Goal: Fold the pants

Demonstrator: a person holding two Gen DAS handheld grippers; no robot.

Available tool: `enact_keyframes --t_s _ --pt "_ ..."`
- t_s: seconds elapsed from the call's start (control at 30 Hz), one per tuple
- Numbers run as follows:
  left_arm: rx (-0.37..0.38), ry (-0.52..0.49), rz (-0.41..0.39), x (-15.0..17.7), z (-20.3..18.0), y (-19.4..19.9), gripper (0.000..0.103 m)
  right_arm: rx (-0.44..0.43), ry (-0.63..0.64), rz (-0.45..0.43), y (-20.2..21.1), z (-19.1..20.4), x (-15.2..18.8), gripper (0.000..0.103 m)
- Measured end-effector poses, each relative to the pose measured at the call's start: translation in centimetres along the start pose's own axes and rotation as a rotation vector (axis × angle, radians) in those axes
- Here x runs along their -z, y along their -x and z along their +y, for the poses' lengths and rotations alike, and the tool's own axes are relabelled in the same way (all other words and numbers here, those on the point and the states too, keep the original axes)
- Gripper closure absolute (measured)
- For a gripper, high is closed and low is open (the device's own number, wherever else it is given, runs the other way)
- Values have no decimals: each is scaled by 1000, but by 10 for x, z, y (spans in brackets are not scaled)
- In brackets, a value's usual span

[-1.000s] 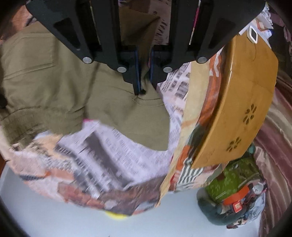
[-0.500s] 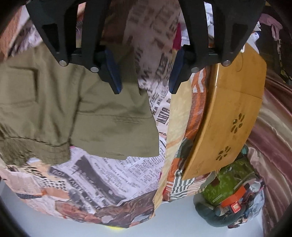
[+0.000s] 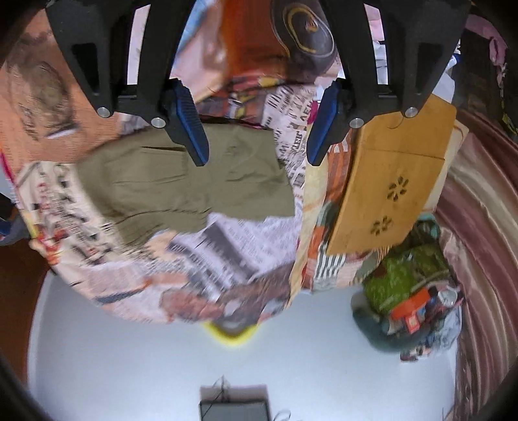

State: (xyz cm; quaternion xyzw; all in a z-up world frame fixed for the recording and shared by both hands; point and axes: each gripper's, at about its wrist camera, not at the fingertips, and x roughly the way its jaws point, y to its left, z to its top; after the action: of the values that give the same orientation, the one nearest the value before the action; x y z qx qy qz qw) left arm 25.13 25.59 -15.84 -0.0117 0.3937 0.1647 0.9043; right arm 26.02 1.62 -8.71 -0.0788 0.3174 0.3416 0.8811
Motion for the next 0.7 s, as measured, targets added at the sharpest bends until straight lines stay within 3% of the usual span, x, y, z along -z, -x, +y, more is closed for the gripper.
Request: enact_keyframes --t_s 0.23,0.43,0.7 --pt "84 38 -187 6 -4 112 35 -34 26 -182 90 29 -9 55" --pt "89 57 -345 20 -6 194 35 -46 48 -317 154 48 -6 55" --pt "91 65 -524 49 -12 284 34 -48 88 -444 208 71 10 55"
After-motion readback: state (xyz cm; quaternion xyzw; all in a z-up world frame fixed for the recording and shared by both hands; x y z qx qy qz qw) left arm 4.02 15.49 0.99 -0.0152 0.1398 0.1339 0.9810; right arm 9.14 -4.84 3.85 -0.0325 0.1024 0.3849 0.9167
